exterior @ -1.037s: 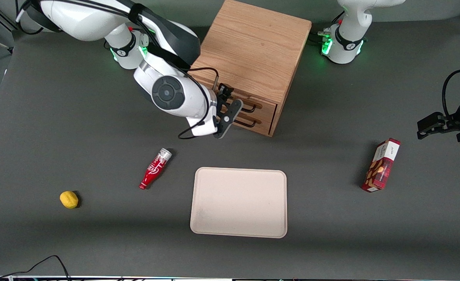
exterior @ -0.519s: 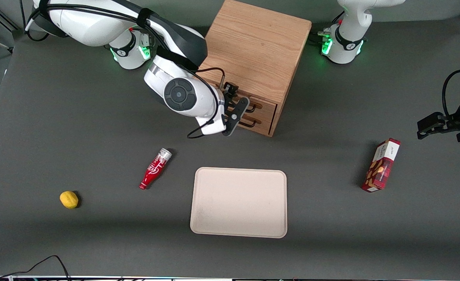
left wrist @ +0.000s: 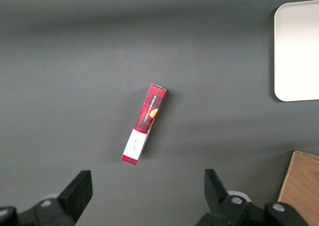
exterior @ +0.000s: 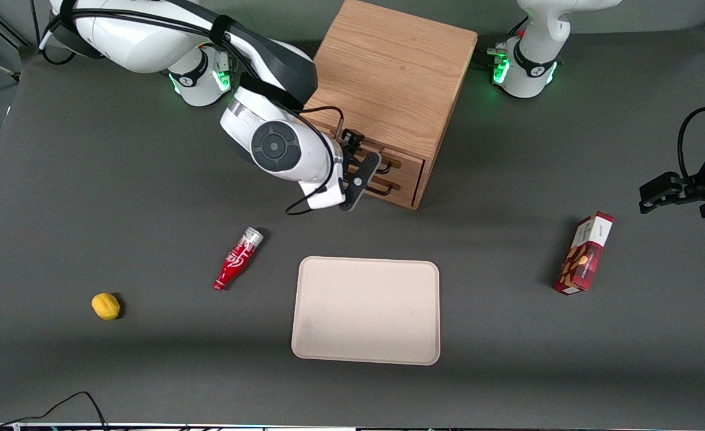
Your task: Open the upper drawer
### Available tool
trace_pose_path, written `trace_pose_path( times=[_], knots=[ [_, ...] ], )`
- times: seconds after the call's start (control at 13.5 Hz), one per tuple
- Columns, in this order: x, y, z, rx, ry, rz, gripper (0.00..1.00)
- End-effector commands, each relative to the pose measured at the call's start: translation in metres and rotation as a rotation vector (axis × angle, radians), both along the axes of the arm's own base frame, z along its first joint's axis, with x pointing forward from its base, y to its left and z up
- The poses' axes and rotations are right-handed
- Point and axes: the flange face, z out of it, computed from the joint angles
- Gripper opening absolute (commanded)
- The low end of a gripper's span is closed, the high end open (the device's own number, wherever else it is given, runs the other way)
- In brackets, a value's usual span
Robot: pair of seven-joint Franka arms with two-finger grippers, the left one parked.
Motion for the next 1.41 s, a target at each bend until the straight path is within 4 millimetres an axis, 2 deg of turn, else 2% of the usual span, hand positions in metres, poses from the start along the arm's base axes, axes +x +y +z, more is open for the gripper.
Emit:
trace_pose_path(
  times=[0.0, 0.37, 0.74, 1.33],
  knots=[
    [0.008, -0.002, -0.018, -0.014, -0.020, 0.018, 1.00],
    [0.016, -0.009, -0.015, -0.012, -0.023, -0.001, 1.00],
    [0.032, -0.020, 0.011, 0.024, -0.012, -0.023, 1.00],
    [0.032, -0.017, -0.002, 0.018, 0.003, -0.021, 1.00]
  ],
)
